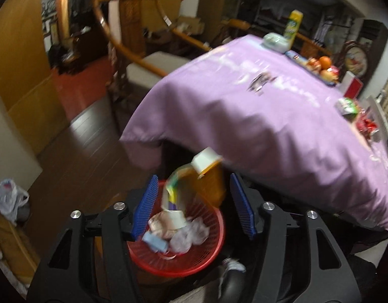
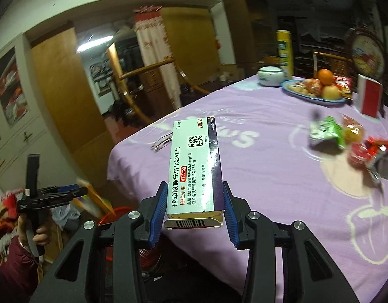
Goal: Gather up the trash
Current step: 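Carry both boxes to the red basket and open the left tool over it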
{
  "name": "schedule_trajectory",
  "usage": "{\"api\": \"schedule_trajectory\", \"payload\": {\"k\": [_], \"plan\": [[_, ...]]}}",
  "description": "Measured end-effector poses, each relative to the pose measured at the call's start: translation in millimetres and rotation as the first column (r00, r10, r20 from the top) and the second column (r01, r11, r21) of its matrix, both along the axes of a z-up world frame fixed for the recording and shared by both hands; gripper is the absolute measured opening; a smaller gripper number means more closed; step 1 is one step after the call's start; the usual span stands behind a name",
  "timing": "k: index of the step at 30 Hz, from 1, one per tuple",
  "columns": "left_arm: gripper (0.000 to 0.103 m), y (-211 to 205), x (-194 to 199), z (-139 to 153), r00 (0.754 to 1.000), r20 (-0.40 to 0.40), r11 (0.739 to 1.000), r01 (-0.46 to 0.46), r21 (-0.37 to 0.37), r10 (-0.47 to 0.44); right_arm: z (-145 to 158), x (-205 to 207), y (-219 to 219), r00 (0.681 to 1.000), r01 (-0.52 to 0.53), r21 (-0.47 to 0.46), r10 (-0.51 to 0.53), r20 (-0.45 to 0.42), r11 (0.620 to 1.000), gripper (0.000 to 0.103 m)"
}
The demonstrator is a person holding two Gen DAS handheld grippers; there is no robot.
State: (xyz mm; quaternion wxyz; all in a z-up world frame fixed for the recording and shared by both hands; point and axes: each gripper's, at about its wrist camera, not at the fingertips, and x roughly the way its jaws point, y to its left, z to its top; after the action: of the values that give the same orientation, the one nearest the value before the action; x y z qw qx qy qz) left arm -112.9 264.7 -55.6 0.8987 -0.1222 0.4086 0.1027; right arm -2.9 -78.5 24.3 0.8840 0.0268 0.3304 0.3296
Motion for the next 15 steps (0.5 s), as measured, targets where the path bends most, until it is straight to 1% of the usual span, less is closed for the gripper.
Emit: {"api": "schedule_trajectory", "payload": {"k": [2, 4, 6, 11, 15], "plan": [[0.081, 8, -2, -4, 1.0, -0.007, 1.0, -0.025, -0.01, 0.025, 1, -5, 17, 1.0, -0.031, -0.019, 0.031, 0.0, 0.999, 0.042], [0.084, 12, -4, -2, 0.999, 0.016, 0.999, -0.038, -0.014, 0.039, 1, -10, 34, 0.998, -0.066, -0.039, 0.066, -0.001, 0.997, 0.042], [0.089, 17, -7, -1, 0.997, 0.04, 0.998, -0.061, 0.006, 0.061, 0, -16, 54, 0.994, -0.11, -0.062, 0.109, -0.01, 0.992, 0.042], [0.094, 29, -13, -1, 0.987, 0.076, 0.988, -0.143, 0.051, 0.139, -11, -30, 101, 0.973, -0.23, -0.107, 0.224, -0.059, 0.967, 0.042], [0.095, 44, -16, -5, 0.977, 0.086, 0.977, -0.201, 0.068, 0.195, -25, -38, 142, 0.943, -0.329, -0.145, 0.315, -0.109, 0.933, 0.042]]}}
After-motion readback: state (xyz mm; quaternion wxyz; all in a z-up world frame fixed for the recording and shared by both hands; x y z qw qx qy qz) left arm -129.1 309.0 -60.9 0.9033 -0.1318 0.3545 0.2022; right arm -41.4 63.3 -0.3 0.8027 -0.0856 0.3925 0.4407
